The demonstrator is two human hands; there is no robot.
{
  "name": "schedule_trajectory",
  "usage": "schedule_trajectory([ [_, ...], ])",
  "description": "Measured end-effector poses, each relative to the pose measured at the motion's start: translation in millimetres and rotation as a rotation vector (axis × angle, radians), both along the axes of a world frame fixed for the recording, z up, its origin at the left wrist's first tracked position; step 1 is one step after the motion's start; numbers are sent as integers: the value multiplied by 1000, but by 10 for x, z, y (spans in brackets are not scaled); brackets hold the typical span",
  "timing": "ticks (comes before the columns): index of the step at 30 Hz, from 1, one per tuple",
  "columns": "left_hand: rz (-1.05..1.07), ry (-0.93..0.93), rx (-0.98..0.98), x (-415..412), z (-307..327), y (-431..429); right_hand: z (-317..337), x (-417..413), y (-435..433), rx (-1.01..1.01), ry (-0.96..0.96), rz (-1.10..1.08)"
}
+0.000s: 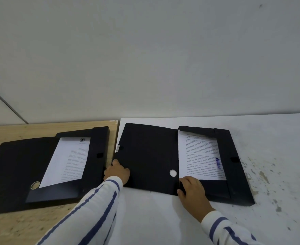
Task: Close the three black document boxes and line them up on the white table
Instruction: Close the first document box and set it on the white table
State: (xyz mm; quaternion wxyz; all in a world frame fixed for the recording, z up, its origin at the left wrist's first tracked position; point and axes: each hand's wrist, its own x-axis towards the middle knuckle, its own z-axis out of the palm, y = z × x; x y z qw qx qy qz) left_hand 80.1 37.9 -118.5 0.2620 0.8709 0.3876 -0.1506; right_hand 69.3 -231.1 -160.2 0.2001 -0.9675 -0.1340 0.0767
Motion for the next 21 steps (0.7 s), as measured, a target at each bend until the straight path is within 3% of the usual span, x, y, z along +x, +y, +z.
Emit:
schedule_trajectory([
  [10, 94, -83, 24, 183, 409, 145, 10, 15, 1, 15, 2, -14],
  [18, -41, -378, -188, 371, 1076, 94, 84, -18, 12, 53, 4, -26],
  [21, -92, -497, -423, 347, 1297, -216, 120, -28, -9, 71, -1, -37],
])
